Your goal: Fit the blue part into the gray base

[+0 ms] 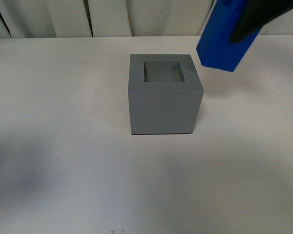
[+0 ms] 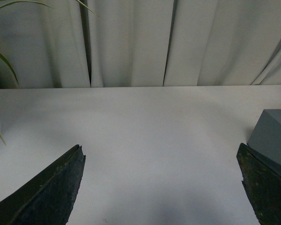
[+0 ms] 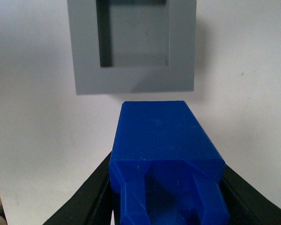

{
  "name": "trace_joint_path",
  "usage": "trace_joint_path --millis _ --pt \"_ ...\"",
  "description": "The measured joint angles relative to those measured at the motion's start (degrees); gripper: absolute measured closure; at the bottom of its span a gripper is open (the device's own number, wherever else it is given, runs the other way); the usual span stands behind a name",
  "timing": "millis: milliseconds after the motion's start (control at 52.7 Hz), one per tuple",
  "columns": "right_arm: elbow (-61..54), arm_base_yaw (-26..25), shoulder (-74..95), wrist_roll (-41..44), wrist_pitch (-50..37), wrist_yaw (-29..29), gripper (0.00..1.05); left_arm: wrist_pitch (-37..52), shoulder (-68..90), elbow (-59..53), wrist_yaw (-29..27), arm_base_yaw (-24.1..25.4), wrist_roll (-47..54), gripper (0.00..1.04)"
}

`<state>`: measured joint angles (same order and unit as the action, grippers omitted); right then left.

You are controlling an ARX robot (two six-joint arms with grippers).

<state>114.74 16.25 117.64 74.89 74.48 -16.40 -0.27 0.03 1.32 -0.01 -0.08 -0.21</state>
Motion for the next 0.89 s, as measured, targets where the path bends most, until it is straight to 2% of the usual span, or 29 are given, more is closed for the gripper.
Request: trace_joint_path --millis 455,891 --pt "2.5 8.2 0.0 -3.9 -0.7 1.5 0.57 0.0 0.0 0.0 0.0 0.0 0.0 0.06" --pt "0.1 10.8 0.0 -6.0 -2.9 3.5 0.58 0.0 0.0 0.0 0.0 0.0 0.0 0.06"
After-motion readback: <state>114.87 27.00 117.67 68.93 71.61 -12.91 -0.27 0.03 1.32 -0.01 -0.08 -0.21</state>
